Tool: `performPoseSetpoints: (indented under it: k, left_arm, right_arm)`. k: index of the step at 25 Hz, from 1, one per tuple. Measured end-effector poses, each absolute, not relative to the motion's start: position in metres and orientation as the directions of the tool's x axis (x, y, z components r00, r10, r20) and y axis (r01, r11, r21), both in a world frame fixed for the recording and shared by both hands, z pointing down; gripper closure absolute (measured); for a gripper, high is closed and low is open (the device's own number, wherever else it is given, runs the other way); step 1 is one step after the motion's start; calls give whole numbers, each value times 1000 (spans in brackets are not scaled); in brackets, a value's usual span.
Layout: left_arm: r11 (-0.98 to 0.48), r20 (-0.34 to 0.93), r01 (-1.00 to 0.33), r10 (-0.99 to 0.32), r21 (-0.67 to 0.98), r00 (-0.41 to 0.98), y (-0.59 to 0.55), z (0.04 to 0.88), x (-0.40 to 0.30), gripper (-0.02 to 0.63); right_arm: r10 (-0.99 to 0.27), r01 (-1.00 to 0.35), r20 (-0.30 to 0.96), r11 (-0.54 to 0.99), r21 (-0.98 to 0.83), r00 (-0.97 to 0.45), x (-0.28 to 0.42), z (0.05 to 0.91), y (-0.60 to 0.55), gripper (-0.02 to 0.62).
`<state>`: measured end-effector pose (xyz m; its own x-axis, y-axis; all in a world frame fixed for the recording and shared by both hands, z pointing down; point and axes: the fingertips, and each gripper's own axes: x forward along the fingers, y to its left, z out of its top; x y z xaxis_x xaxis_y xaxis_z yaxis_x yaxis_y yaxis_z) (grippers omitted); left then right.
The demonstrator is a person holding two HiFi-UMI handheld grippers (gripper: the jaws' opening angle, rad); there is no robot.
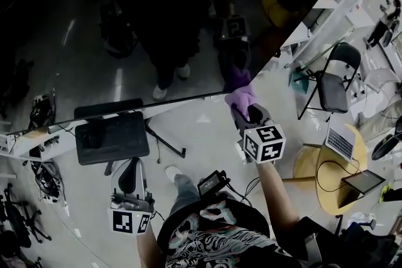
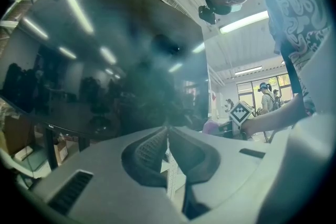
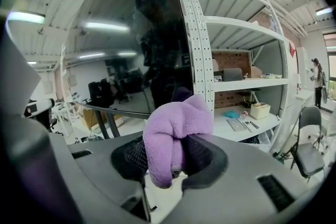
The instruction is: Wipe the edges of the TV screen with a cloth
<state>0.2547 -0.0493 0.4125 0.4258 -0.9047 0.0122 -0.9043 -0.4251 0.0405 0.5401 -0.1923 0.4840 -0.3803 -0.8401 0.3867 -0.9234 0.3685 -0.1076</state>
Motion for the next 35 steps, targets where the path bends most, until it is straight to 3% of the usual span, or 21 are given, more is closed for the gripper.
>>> performPoseSetpoints:
  k: [35]
  left_arm:
    - [-370,17,-929,-929,5,370,-44,404,273,581]
  right_arm:
    - [-789,-855,334,500,-136,-515,523,479,-193,439]
